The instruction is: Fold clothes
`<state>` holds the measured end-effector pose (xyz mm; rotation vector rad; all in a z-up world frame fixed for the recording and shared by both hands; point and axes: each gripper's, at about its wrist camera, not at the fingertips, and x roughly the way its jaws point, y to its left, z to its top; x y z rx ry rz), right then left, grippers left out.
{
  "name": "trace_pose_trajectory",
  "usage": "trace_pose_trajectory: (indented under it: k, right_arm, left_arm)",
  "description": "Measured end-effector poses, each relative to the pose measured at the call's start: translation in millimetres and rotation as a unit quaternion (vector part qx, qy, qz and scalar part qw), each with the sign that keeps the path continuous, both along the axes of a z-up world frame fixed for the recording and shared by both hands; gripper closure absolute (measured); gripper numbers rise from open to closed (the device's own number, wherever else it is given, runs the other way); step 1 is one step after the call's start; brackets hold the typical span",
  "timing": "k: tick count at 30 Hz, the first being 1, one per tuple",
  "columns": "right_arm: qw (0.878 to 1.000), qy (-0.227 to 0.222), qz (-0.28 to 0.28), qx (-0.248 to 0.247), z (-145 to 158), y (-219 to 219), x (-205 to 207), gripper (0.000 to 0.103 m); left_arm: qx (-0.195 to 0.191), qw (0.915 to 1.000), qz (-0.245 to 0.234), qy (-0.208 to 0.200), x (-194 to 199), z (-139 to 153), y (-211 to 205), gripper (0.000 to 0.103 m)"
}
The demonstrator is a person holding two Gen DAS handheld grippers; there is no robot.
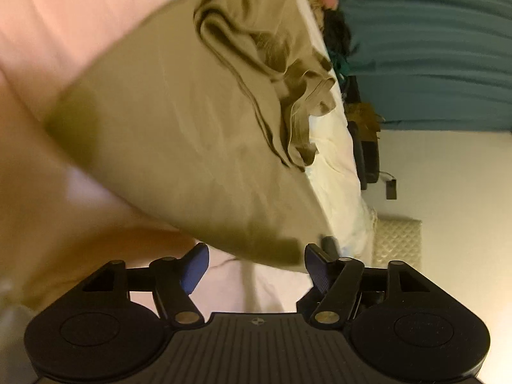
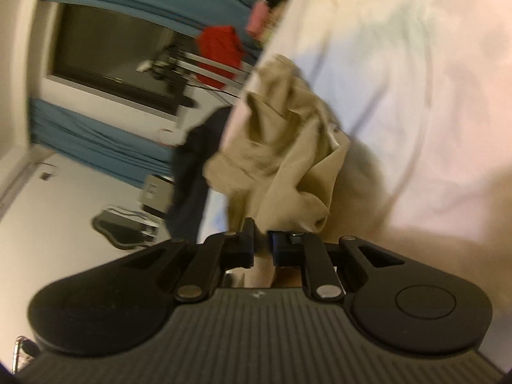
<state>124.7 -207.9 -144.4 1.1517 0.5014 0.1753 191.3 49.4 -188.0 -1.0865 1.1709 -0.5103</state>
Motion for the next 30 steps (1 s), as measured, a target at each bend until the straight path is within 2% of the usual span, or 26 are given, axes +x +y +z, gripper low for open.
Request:
trace_pose_trajectory:
  k: [2,5,9,13,15,18,21,23,24,25,26,27,28,30]
  right_arm:
    - [1.000,-0.015,-0.007,-0.003,5,-4,-1,0.091]
    - [1.000,-0.019,-0.018,0.007,4,-13,-2,0.092]
    - [0.999,-0.017,-0.028,0.019,2,-20,0,0.092]
    - [0.999,-0.009,-0.032,0.019,-3,-22,-2,0.093]
    - [0.999,0.003,-0.028,0.019,-6,-22,-1,0.092]
    - [0.999,0.031,-0.008,0.032,-17,-20,4,0.090]
    - [0.995,0.066,0.013,0.067,-34,-19,11,0.089]
    - [0.994,0.079,0.017,0.077,-39,-18,11,0.086]
    - [0.993,0.083,0.018,0.079,-41,-17,11,0.076]
    - [0.993,0.088,0.019,0.081,-43,-16,11,0.062]
    - [0.992,0.093,0.020,0.084,-44,-15,11,0.056]
    - [0.991,0.098,0.021,0.086,-46,-14,11,0.047]
    - [0.991,0.102,0.022,0.088,-48,-13,11,0.046]
    - [0.990,0.111,0.018,0.082,-49,-13,9,0.047]
  left_arm:
    - [0.011,0.9995,0.024,-0.019,4,4,3,0.038]
    - [0.006,0.9972,0.060,-0.045,1,12,15,0.050]
    - [0.005,0.9911,0.090,-0.099,-10,36,28,0.056]
    - [0.034,0.9848,0.114,-0.127,-13,53,37,0.064]
    - [0.045,0.9860,0.115,-0.112,-11,49,38,0.076]
    - [0.052,0.9890,0.120,-0.069,-7,35,39,0.088]
    - [0.065,0.9890,0.126,-0.041,-5,24,42,0.092]
    - [0.072,0.9887,0.128,-0.031,-3,20,42,0.092]
    - [0.075,0.9886,0.127,-0.028,-2,20,42,0.092]
    - [0.078,0.9886,0.127,-0.025,-3,20,42,0.092]
    - [0.083,0.9886,0.124,-0.021,-2,19,42,0.090]
    - [0.088,0.9885,0.122,-0.016,-2,19,41,0.085]
    - [0.088,0.9885,0.123,-0.011,-2,17,43,0.081]
    - [0.085,0.9883,0.126,-0.001,-3,11,46,0.061]
